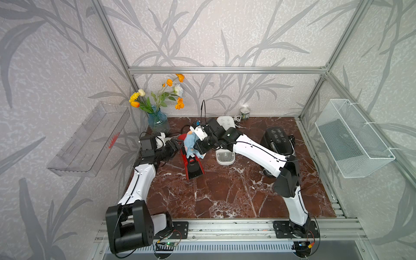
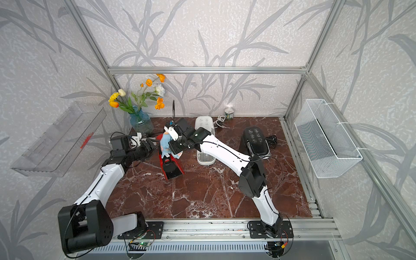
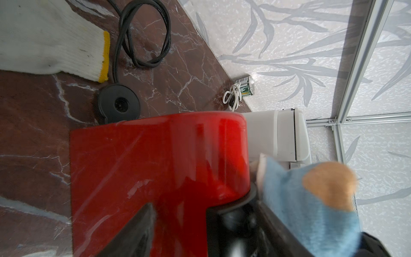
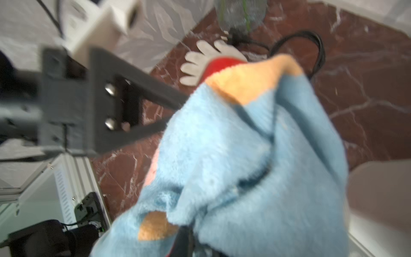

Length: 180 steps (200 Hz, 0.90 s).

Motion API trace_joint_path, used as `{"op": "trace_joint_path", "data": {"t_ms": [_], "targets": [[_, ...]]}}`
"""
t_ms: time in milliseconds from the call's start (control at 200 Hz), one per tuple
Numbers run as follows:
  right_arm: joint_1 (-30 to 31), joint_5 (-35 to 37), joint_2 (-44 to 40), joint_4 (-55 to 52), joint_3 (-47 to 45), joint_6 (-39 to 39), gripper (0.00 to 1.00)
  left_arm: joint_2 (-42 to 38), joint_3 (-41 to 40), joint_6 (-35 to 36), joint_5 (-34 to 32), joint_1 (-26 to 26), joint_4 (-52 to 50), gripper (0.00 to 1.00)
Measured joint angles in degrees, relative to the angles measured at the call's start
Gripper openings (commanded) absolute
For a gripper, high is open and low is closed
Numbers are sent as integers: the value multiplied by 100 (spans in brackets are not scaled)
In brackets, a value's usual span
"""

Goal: Wipe the surface of a coffee machine
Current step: Wipe the dirt from the surface of the coffee machine.

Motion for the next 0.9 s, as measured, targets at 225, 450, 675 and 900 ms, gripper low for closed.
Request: {"op": "trace_joint_path", "data": {"t_ms": [225, 450, 675, 900], "targets": [[28, -164, 1132, -26, 1648, -20, 0, 0, 7, -81, -149, -20, 48, 68], [-76, -146, 1311, 70, 1816, 160, 0, 17, 24, -138, -197, -61, 59, 68], [-221, 125, 1182, 702, 1180, 372, 0, 24, 33, -70, -197, -72, 48, 68], [-350, 354, 997, 988, 577, 564, 0, 24, 46, -26, -199, -79, 31, 68]]}}
